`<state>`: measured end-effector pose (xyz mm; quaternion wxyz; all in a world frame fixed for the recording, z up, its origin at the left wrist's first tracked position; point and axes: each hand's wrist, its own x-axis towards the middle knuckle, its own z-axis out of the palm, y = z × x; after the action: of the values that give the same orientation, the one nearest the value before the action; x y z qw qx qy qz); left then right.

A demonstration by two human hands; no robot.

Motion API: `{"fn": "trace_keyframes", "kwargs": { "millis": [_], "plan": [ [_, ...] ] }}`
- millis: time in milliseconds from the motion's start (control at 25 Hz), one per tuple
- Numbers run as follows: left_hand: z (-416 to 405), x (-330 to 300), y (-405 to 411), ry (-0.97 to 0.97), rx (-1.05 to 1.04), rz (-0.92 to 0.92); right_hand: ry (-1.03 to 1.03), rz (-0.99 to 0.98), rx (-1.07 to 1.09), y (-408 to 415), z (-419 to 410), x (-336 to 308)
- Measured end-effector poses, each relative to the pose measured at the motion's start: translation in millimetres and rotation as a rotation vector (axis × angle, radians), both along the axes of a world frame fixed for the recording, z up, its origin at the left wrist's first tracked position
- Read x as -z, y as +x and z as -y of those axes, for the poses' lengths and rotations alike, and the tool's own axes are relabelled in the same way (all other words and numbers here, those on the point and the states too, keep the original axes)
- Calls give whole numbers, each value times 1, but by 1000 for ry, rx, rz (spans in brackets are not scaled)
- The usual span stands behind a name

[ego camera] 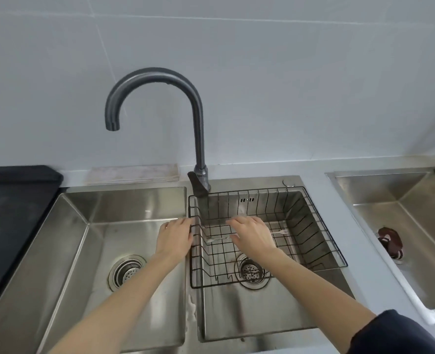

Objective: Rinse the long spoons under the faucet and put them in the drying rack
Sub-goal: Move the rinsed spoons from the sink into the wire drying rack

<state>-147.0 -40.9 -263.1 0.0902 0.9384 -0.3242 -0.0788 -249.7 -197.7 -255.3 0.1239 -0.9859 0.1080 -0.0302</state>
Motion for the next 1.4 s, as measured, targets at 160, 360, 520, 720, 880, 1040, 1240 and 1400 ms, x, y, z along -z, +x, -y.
{"fn": "trace_keyframes", "kwargs": {
  "millis": [160, 360, 520, 720, 880, 1040, 1240, 1400],
  "plan": [
    [-51, -3, 19, 75, -5, 10, -32, 2, -31, 17, -48, -1],
    [-114, 8, 44, 168, -15, -32, -41, -1, -35, 46, -113, 12],
    [-151, 22, 58, 237, -26, -80, 6, -126, -69, 63, -148, 28],
    [-182, 47, 72, 285, -14, -153, -14, -227, -79, 83, -174, 52],
    [-195, 69, 81, 303, -25, -216, -14, -309, -80, 99, -183, 74],
    [-199, 94, 84, 337, -38, -293, -7, -413, -81, 112, -187, 98],
    [-198, 125, 82, 376, -12, -368, 39, -483, -94, 123, -185, 128],
    [-195, 146, 80, 382, -8, -424, 47, -542, -100, 130, -182, 150]
  ]
}}
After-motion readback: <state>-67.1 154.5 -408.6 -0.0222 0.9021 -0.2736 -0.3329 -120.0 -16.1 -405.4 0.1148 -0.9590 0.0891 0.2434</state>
